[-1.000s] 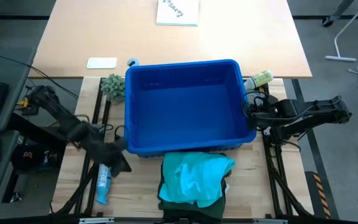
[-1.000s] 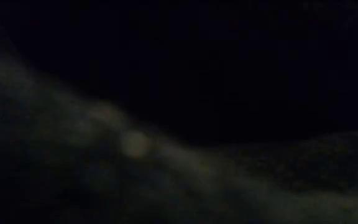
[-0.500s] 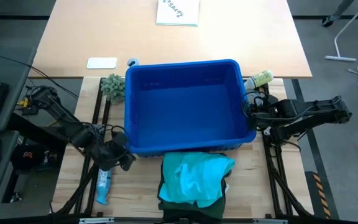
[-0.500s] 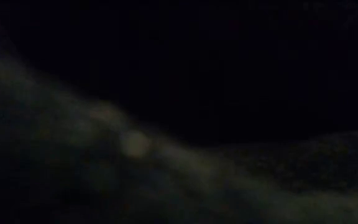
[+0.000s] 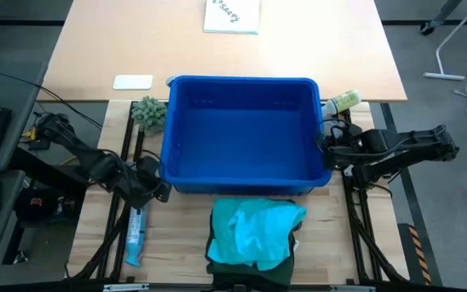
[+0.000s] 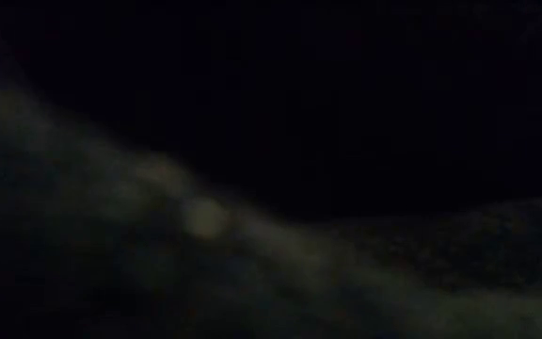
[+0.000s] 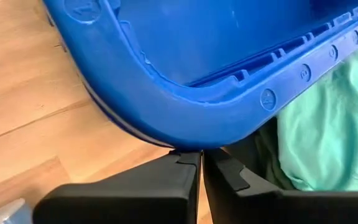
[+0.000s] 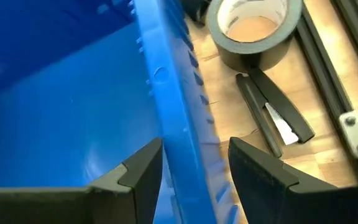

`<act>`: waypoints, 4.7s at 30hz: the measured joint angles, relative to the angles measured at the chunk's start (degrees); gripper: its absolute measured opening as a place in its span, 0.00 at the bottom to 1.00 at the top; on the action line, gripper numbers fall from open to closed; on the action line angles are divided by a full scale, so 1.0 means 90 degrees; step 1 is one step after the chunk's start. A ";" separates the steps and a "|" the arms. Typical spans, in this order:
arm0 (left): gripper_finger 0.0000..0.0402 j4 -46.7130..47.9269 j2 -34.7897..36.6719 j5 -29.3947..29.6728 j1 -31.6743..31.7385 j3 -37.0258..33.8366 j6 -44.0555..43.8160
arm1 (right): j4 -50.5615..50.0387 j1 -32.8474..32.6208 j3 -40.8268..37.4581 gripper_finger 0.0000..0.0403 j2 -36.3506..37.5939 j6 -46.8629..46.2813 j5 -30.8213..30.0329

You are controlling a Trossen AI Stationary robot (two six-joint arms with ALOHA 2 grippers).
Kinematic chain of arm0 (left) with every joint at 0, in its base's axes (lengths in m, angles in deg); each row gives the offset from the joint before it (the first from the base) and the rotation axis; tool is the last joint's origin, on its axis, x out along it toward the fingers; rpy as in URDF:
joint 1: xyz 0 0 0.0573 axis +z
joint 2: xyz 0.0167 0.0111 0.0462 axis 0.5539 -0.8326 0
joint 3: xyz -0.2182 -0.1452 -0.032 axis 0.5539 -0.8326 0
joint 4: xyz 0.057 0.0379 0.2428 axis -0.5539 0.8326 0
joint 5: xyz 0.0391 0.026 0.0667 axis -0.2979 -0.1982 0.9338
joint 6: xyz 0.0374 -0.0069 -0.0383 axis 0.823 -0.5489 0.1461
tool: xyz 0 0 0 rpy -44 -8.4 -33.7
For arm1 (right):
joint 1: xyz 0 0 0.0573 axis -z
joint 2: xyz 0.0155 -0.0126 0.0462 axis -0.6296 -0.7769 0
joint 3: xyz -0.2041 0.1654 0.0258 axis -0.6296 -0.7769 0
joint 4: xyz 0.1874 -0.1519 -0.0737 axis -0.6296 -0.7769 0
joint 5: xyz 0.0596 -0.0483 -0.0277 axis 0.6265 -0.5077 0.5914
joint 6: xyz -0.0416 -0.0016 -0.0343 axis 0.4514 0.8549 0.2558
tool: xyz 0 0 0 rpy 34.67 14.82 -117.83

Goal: Fold laundry
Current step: Put the blue laundry bin on the top of the table, then put the stacked clothes into the blue laundry bin

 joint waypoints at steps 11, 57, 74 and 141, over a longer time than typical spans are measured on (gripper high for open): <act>0.00 -0.0193 0.0252 -0.1068 -0.0059 -0.0005 0.1132 | -0.0414 -0.0002 0.0709 0.41 0.0005 0.2087 0.0265; 0.55 -0.7656 -0.1045 -0.0980 -0.1749 -0.3674 -0.2424 | 0.6340 -0.4124 -0.2377 0.41 -0.0819 -0.1575 0.2788; 0.55 -0.9280 -0.4553 -0.0281 -0.1116 -0.1634 -0.2924 | 0.5009 -0.4184 -0.2376 0.41 -0.0011 -0.0250 0.2711; 0.55 -0.8683 -0.5289 -0.0464 -0.0387 -0.0782 -0.3425 | 1.0021 -0.4863 -0.3251 0.41 -0.3130 -0.1967 0.0763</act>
